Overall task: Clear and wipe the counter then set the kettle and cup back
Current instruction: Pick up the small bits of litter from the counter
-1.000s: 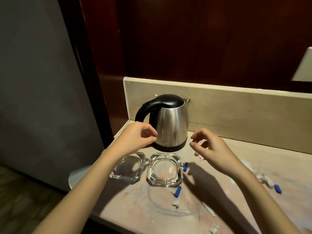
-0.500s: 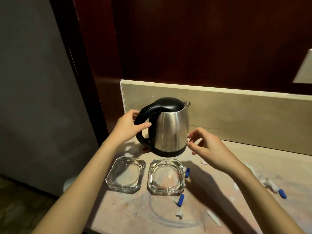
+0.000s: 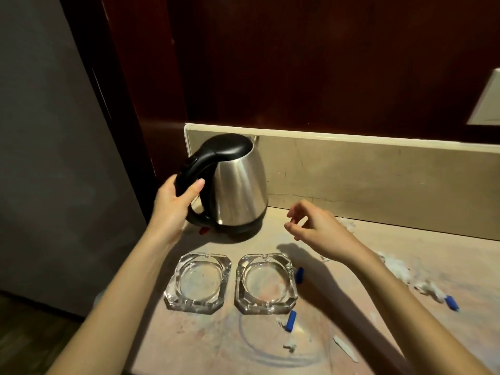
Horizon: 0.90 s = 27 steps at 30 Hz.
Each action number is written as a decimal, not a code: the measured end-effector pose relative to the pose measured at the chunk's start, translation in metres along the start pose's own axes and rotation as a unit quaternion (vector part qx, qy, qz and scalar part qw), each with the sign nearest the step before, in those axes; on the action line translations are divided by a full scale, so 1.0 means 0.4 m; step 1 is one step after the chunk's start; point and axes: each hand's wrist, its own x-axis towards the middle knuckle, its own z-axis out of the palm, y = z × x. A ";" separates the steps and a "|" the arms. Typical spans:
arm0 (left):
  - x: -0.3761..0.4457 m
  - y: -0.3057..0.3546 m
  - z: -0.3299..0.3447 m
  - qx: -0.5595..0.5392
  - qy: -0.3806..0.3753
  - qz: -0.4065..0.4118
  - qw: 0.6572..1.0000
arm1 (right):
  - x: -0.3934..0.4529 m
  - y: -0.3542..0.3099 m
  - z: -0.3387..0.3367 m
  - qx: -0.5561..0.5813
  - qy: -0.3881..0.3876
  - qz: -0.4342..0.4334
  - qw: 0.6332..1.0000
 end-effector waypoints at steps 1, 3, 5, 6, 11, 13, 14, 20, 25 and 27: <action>-0.004 0.003 -0.012 0.000 0.008 0.001 1.000 | 0.004 0.000 0.007 -0.005 -0.007 0.000 1.000; -0.013 0.000 -0.032 -0.002 0.020 -0.003 1.000 | 0.009 0.001 0.021 -0.011 -0.019 0.000 1.000; -0.024 -0.007 -0.043 -0.004 0.029 -0.011 1.000 | 0.010 0.005 0.032 -0.025 -0.033 0.003 0.999; -0.029 -0.011 -0.046 -0.002 0.034 -0.013 0.999 | 0.010 0.006 0.038 -0.037 -0.042 0.005 0.998; -0.028 -0.029 -0.054 0.009 0.039 -0.027 0.999 | 0.005 0.017 0.073 -0.093 -0.095 0.010 0.991; -0.025 -0.026 -0.055 0.014 0.032 -0.030 0.999 | 0.003 0.018 0.086 -0.116 -0.114 0.011 0.987; -0.024 -0.025 -0.056 0.017 0.024 -0.031 0.999 | 0.004 0.019 0.093 -0.127 -0.123 0.011 0.984; -0.022 -0.027 -0.080 0.079 0.014 -0.053 0.995 | 0.012 0.016 0.119 -0.165 -0.126 0.004 0.978; -0.062 0.006 -0.092 0.223 0.091 0.059 0.969 | 0.034 -0.006 0.133 -0.164 -0.099 -0.003 0.981; -0.093 0.035 -0.086 0.260 0.120 0.141 0.948 | 0.048 -0.007 0.138 -0.159 -0.093 0.008 0.983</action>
